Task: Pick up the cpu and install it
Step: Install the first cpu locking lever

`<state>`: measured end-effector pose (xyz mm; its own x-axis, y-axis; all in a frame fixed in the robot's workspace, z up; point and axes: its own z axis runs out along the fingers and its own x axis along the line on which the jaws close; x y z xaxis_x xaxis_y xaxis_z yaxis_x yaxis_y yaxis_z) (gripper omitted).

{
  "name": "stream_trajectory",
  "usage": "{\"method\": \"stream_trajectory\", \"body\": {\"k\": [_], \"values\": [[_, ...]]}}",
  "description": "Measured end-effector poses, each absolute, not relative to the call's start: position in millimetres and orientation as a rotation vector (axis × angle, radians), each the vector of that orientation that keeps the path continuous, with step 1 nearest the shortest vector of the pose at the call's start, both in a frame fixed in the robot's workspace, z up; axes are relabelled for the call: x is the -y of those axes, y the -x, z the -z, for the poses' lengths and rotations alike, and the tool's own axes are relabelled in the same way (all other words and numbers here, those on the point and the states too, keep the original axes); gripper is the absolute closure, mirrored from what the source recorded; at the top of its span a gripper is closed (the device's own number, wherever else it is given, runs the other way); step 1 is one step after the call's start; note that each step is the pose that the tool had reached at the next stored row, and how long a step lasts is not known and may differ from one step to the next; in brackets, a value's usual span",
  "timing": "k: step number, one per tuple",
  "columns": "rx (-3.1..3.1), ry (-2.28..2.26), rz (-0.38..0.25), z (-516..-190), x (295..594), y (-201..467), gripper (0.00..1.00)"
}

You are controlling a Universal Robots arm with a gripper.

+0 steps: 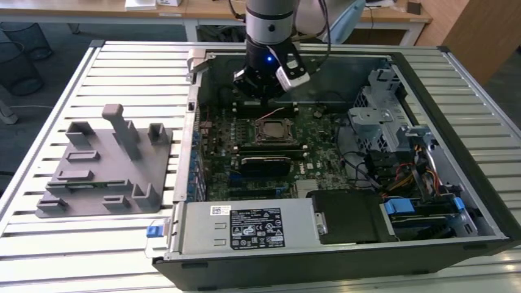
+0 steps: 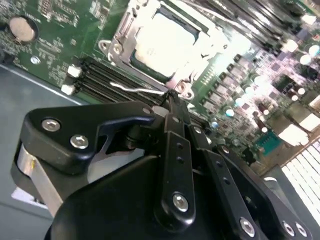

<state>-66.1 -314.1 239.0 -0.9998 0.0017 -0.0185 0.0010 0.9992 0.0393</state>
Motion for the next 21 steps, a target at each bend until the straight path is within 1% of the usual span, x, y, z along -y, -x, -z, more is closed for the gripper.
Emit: {"method": "stream_trajectory", "body": {"k": [5, 13, 21], "values": [[-3.122, -0.002, -0.095, -234.7, 314.0, 59.7, 0.89], [-3.122, -0.001, -0.078, -229.6, 306.9, 54.9, 0.89], [-3.123, 0.039, -0.077, -226.4, 306.2, 47.3, 0.89]]}}
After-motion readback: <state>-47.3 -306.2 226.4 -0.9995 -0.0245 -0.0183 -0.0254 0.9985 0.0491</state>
